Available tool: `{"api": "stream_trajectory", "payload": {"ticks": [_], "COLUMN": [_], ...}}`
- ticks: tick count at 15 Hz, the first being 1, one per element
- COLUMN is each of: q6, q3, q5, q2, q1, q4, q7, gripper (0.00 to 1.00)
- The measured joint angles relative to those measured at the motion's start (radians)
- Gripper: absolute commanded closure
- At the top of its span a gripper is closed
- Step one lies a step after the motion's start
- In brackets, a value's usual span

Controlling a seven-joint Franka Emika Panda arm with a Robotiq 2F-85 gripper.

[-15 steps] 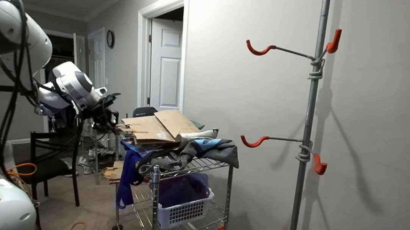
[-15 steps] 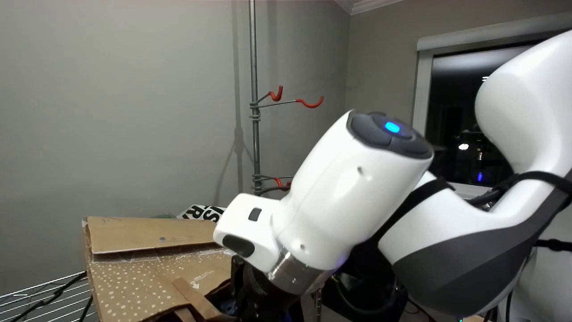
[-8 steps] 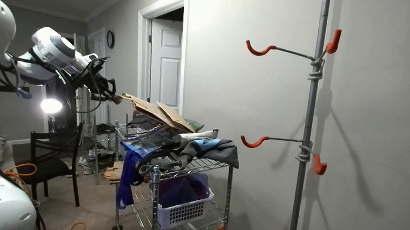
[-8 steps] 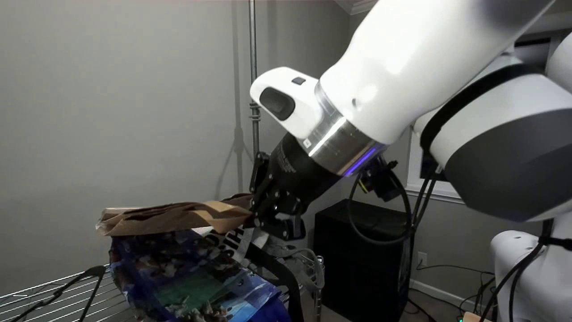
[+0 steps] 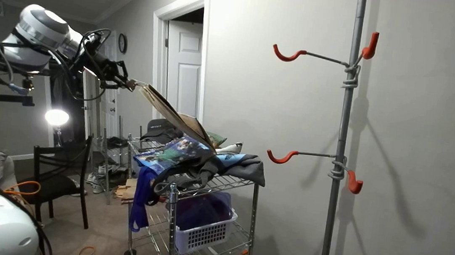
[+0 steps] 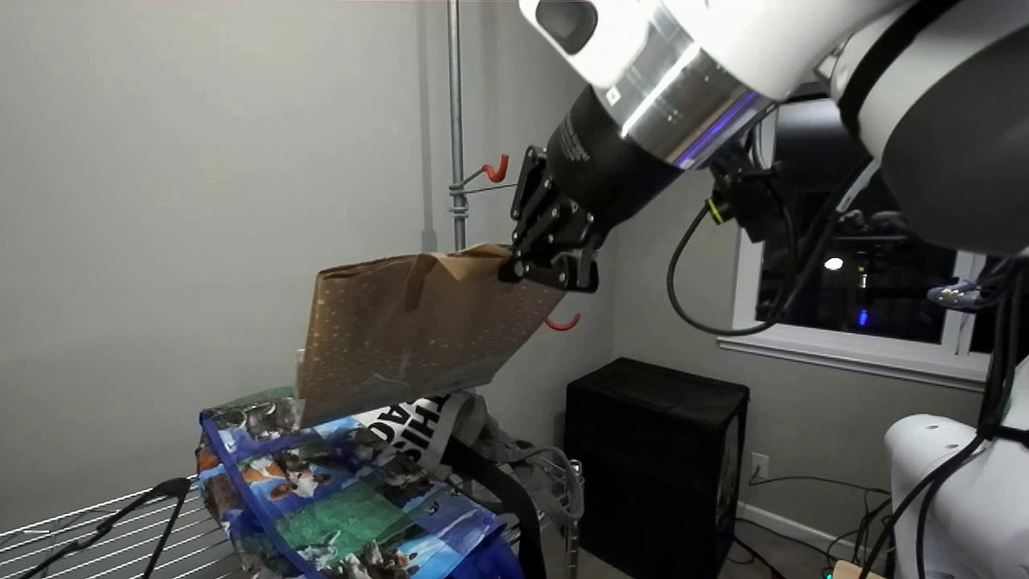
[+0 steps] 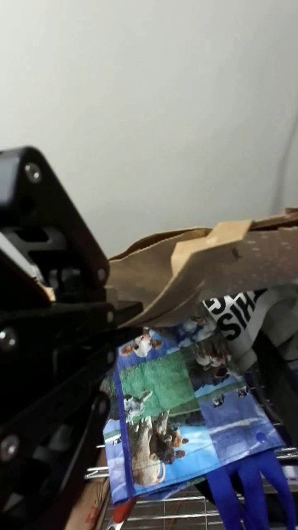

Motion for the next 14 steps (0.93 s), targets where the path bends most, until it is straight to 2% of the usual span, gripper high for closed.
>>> {"api": "stream_trajectory", "payload": {"ticks": [5,9,12,14], "q6": [-0.204,-0.349,-0.437,-0.476], "q3": [0.007,0.000,-0.037,-0.085], "q5": [-0.065,-0.114,-0.134,-0.136], "q2": [-0.020,-0.038,-0.055,-0.070], "q1": [-0.011,-0.022,-0.023,-0.022], "q4": [0.133,0.191,0.192,0.174], "q7": [-0.029,-0.050,-0.057,-0.073], "gripper": [0.95,0.95,0.96,0.96]}}
